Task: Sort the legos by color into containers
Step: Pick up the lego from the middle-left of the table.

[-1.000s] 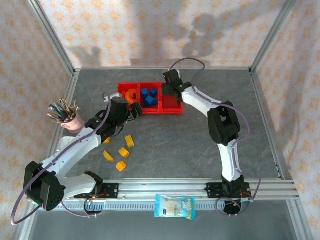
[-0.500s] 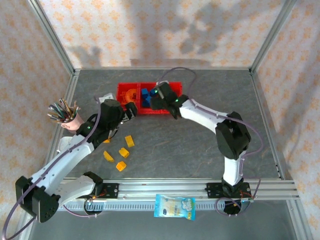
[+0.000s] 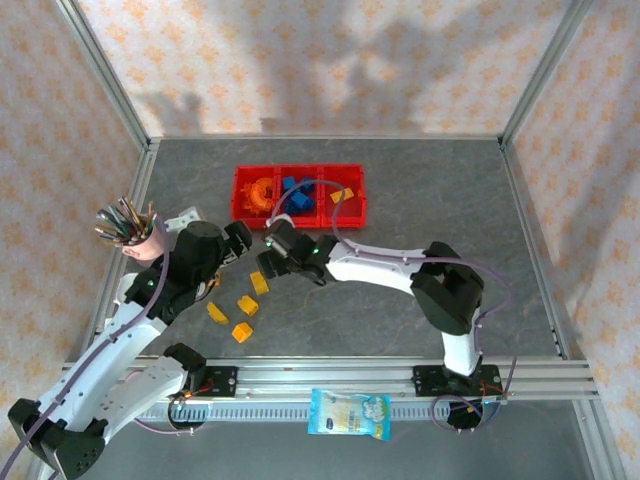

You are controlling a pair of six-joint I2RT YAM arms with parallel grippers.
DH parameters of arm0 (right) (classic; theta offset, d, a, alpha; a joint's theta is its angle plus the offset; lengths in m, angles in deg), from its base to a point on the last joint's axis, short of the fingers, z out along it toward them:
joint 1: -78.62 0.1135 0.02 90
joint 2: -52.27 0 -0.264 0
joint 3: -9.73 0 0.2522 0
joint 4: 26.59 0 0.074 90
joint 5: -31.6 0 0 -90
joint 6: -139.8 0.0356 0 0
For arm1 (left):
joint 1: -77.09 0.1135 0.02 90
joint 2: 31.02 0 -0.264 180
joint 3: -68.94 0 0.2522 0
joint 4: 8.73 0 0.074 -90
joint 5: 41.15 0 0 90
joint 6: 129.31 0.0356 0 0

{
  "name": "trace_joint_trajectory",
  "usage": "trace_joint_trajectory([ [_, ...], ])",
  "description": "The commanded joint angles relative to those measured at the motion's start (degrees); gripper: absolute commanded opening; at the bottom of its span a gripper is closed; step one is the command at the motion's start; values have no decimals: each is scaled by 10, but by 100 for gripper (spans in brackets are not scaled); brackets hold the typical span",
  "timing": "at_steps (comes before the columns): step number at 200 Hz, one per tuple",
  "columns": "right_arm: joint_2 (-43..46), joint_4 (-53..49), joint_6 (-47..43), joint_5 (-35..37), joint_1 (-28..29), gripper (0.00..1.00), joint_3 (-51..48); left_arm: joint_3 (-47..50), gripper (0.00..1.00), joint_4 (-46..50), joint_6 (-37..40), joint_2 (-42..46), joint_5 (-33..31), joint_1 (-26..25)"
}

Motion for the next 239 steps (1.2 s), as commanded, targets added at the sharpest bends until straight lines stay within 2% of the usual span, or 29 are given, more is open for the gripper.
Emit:
trace_joint_trajectory([
  [1,-33,8,38,3,24,86,22,5,99,52,-24,15,-36,2],
  [58,-121,-16,47,26,45,74,98,3,99,70,-40,44,-60,3],
  [147,-190,-32,32,12,45,51,153,5,99,78,-41,57,-71,4],
  [167,-185,-35,32,28,45,43,146,4,99,75,-41,57,-68,3],
  [202,-143,-24,34,32,38,33,118,4,99,60,-35,56,-51,3],
  [239,-60,-5,45,32,9,30,59,1,100,29,-16,48,-25,3],
])
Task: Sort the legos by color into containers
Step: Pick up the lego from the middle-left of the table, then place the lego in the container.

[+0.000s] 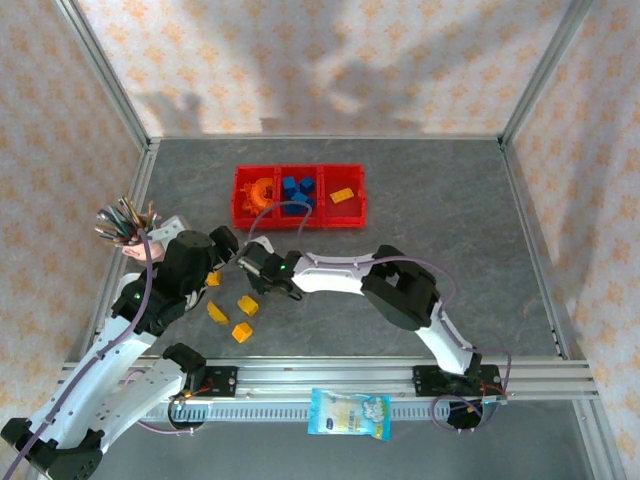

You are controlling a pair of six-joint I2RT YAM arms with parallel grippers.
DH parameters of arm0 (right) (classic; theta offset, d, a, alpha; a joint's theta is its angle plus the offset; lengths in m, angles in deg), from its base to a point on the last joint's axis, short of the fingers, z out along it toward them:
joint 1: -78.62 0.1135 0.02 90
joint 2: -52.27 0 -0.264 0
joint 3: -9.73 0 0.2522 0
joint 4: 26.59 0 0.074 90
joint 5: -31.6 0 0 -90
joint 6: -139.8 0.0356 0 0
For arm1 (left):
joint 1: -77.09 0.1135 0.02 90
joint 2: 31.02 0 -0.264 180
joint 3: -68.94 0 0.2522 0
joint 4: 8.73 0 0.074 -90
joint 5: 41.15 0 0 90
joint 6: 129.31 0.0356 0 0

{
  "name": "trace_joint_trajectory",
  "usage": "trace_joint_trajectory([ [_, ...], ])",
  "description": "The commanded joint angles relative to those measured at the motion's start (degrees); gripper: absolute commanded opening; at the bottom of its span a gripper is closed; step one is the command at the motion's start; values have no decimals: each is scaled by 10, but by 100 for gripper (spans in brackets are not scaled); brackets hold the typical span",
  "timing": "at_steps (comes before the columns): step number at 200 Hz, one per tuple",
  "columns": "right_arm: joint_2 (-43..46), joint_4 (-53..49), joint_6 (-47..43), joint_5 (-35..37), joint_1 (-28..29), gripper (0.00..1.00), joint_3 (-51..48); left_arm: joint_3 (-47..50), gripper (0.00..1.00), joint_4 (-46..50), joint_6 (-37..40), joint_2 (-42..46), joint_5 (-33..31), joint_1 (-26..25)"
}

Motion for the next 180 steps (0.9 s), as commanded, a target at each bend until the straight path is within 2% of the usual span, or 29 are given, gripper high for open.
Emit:
trace_joint_trajectory([
  [1,83,9,12,18,-27,30,-34,1,100,-29,15,-2,21,3],
  [38,161,11,15,40,-87,30,-84,-7,99,-68,37,-40,59,3],
  [84,185,4,-6,61,-200,30,-73,-16,100,-139,70,-105,106,3],
  [131,116,-1,-38,52,-301,31,15,-43,99,-202,77,-184,145,3],
  [180,21,-19,-63,53,-348,32,119,-63,99,-225,82,-234,148,3],
])
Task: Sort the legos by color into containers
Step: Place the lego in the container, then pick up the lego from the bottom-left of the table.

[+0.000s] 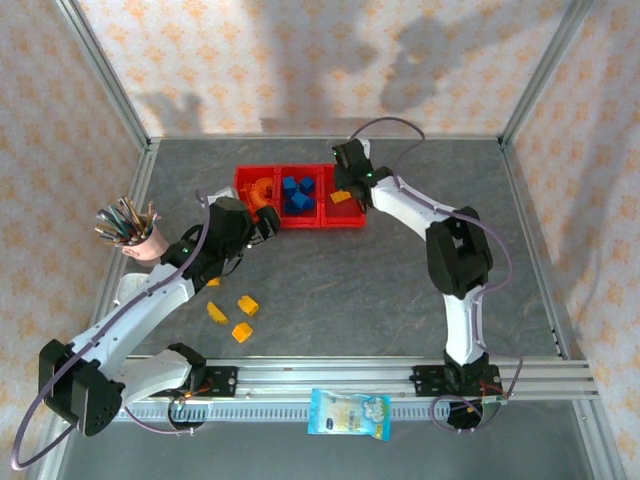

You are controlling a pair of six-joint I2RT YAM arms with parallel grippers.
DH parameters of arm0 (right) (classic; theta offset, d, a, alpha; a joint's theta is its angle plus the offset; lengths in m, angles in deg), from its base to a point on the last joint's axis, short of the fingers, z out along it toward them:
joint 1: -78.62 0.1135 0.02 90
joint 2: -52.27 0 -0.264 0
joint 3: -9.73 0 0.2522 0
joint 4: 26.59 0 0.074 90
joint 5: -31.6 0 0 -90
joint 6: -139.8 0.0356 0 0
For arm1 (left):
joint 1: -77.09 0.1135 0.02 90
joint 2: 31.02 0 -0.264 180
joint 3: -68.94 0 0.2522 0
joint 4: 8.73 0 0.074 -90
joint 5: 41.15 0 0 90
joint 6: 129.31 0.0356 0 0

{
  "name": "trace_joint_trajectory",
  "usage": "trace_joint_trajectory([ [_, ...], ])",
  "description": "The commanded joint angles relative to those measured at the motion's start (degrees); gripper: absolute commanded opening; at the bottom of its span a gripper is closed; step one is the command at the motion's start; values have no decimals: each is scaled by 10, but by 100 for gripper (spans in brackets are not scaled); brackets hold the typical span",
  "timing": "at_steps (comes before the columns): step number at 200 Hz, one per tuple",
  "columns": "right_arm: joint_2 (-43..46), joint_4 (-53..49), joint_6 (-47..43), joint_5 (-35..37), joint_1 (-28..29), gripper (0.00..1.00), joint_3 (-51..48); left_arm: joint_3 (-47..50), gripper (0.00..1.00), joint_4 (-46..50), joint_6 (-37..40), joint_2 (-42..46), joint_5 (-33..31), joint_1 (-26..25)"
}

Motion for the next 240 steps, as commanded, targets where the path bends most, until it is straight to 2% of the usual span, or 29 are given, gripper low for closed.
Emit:
trace_joint_trajectory([
  [1,-39,-23,-24,12,-9,32,47,-25,99,-30,15,-11,7,3],
  [36,-53,-31,-34,12,-11,55,73,-31,99,-32,17,-18,4,3],
  [49,-42,-28,-36,1,-10,59,67,-33,99,-27,18,-18,1,2],
  [74,-13,-26,-36,-18,-1,64,41,-34,99,-20,15,-8,-5,3],
  [125,66,-10,-27,-14,69,70,-51,-19,99,24,7,43,-33,3],
  [178,122,13,4,-27,180,73,-144,4,99,111,-19,123,-74,3],
  [240,114,25,50,-51,300,77,-178,4,99,222,-76,204,-125,3],
])
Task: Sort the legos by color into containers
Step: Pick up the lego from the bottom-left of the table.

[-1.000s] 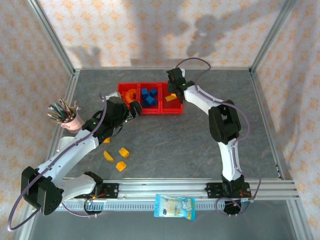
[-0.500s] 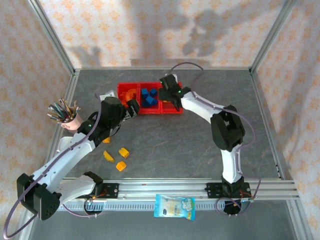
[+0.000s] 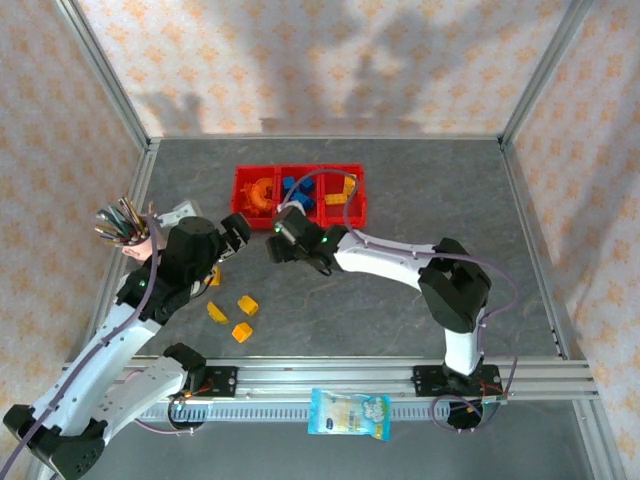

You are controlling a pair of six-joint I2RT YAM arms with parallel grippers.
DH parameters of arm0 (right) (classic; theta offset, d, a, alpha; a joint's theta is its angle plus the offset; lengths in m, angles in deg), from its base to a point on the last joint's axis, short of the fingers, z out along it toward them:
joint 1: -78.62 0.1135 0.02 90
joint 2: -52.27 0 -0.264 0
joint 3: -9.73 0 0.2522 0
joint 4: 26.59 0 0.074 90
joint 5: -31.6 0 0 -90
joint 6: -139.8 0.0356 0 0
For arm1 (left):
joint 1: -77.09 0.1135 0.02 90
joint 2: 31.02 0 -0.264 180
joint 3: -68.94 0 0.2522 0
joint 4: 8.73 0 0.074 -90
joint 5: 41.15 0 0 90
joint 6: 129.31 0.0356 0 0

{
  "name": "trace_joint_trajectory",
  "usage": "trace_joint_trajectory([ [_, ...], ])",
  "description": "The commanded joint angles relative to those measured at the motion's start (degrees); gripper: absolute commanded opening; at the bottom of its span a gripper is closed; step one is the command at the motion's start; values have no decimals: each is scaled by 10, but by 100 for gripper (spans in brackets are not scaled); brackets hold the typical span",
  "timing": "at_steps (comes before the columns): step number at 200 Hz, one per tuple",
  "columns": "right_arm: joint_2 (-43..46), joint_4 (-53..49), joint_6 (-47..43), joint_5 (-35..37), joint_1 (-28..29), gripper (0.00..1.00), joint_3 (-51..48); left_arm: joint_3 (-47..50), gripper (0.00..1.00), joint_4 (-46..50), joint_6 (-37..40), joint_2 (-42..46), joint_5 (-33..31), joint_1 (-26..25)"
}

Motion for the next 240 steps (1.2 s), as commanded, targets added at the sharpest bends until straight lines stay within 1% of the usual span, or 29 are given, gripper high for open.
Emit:
trace_joint_trajectory([
  [1,7,15,33,-5,34,77,-14,4,99,74,-33,23,-40,3],
  [26,-9,31,40,-13,80,80,-23,4,100,102,-49,40,-46,3],
  [56,-44,33,25,-21,119,82,-5,7,99,124,-64,54,-54,2],
  [82,-68,46,9,-30,140,83,4,11,99,134,-76,66,-61,3],
  [105,-97,50,0,-38,150,82,25,14,99,135,-79,72,-65,2],
  [131,-131,38,-11,-23,154,75,56,15,99,134,-80,72,-64,3],
  [158,-146,41,-14,-19,155,68,64,14,99,132,-78,73,-66,2],
  [192,-163,29,-22,-18,154,55,77,16,99,126,-73,71,-65,2],
  [212,-159,26,-25,-14,154,46,74,18,99,121,-71,71,-60,2],
  [240,-130,31,-22,-10,153,37,57,17,99,109,-61,68,-49,2],
])
